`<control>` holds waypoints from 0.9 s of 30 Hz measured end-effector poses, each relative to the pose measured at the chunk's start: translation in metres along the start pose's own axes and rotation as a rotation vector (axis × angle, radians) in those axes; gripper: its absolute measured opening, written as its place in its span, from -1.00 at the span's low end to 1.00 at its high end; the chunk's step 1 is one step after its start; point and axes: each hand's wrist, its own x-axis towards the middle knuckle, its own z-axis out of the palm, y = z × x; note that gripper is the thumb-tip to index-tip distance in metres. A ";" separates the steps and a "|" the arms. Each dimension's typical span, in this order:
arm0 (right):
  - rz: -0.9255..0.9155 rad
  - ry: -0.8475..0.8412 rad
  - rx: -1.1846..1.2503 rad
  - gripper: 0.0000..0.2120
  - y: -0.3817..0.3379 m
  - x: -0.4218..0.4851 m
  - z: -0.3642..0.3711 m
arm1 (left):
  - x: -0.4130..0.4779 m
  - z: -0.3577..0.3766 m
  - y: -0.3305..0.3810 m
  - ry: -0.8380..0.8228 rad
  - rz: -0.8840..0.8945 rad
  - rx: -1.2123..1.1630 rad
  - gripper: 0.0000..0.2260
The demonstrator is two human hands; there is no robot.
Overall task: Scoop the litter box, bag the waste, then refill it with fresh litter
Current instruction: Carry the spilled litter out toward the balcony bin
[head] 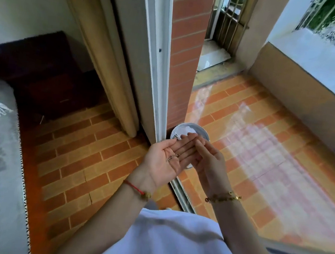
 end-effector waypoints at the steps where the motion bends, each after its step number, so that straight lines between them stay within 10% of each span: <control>1: -0.003 0.019 -0.003 -0.75 -0.004 0.012 0.000 | 0.012 0.005 0.007 0.002 -0.015 0.001 -0.56; 27: 0.132 0.558 -0.049 -0.72 -0.013 0.315 -0.094 | 0.341 0.017 0.118 0.326 -0.232 0.287 -0.54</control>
